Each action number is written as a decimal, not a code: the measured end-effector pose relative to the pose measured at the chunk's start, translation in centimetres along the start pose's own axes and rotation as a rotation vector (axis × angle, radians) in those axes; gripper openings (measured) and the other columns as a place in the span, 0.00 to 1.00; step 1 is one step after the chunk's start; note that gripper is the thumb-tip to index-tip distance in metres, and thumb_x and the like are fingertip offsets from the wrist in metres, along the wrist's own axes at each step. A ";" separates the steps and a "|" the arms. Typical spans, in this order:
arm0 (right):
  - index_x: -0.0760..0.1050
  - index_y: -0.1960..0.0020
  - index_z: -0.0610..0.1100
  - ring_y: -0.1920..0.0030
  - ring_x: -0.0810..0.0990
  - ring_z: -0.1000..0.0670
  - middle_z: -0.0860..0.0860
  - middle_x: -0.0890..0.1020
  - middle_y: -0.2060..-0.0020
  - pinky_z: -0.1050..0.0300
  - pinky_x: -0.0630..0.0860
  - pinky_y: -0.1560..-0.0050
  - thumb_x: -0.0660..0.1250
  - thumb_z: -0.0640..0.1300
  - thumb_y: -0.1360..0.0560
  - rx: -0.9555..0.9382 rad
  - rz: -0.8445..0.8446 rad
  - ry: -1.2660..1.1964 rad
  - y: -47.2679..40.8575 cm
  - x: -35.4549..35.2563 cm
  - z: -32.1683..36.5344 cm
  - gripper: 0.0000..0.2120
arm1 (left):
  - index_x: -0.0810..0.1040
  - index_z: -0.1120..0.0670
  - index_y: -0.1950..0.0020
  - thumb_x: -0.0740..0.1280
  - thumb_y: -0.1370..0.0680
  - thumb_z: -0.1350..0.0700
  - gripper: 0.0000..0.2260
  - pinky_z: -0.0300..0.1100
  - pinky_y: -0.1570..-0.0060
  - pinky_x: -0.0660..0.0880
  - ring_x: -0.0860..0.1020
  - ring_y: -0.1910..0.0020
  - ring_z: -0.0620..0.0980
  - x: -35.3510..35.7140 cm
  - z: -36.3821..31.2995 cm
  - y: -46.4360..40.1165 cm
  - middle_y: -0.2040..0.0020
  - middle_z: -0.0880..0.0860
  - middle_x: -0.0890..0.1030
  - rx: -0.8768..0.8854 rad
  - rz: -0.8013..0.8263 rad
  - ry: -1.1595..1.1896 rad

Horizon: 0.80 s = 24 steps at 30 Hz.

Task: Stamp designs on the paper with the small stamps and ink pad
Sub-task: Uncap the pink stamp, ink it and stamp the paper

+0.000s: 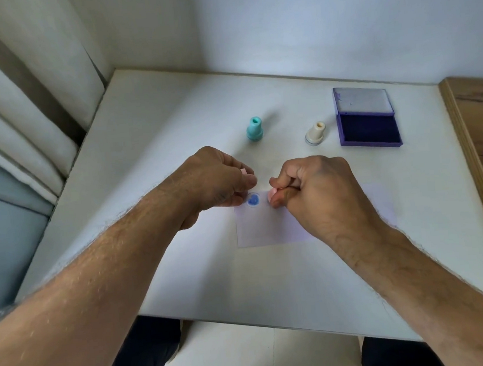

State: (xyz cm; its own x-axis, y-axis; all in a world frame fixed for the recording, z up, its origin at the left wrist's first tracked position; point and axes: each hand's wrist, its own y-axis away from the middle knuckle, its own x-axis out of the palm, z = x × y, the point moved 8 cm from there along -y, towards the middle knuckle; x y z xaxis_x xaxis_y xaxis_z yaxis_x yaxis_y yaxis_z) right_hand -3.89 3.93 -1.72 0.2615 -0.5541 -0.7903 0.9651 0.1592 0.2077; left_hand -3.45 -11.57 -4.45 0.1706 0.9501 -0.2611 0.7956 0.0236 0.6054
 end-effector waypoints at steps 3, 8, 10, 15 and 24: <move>0.84 0.53 0.44 0.53 0.84 0.53 0.52 0.87 0.53 0.62 0.76 0.41 0.75 0.44 0.29 0.035 0.022 -0.008 -0.1 0.0 0.0 0.06 | 0.83 0.61 0.50 0.71 0.24 0.63 0.04 0.47 0.47 0.82 0.84 0.53 0.54 0.1 0.0 0.0 0.58 0.56 0.82 -0.006 -0.009 -0.012; 0.84 0.51 0.43 0.54 0.83 0.54 0.51 0.87 0.51 0.65 0.74 0.42 0.75 0.43 0.29 0.052 0.075 0.021 -0.2 0.4 0.2 0.08 | 0.84 0.60 0.51 0.71 0.24 0.63 0.03 0.46 0.47 0.82 0.84 0.55 0.52 0.0 0.0 -0.1 0.58 0.57 0.83 -0.009 -0.005 -0.008; 0.84 0.51 0.44 0.55 0.83 0.54 0.51 0.86 0.51 0.67 0.73 0.44 0.75 0.44 0.29 0.051 0.058 0.033 -0.2 0.2 0.4 0.08 | 0.84 0.60 0.51 0.71 0.24 0.63 0.03 0.46 0.47 0.82 0.84 0.55 0.52 0.0 0.0 -0.1 0.58 0.57 0.83 -0.010 -0.002 -0.011; 0.84 0.49 0.46 0.54 0.82 0.53 0.52 0.86 0.51 0.66 0.74 0.45 0.75 0.47 0.30 0.060 0.055 0.068 0.0 0.1 0.4 0.10 | 0.83 0.60 0.50 0.71 0.24 0.63 0.04 0.45 0.47 0.82 0.85 0.52 0.54 0.2 -0.3 0.0 0.57 0.56 0.83 0.019 0.018 -0.007; 0.81 0.55 0.51 0.75 0.71 0.61 0.62 0.75 0.69 0.82 0.60 0.76 0.75 0.48 0.29 0.100 0.091 0.073 -0.4 0.7 -0.3 0.05 | 0.83 0.59 0.48 0.70 0.23 0.62 0.05 0.47 0.47 0.82 0.83 0.55 0.53 0.7 -1.4 -0.1 0.56 0.58 0.83 0.080 -0.026 0.043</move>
State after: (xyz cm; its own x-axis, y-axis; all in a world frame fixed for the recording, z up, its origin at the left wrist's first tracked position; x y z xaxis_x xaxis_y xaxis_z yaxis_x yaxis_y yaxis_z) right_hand -4.11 3.72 -2.53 0.3499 -0.4800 -0.8045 0.9347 0.1216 0.3340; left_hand -4.26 -10.45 -3.67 0.1255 0.9620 -0.2425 0.8436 0.0252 0.5364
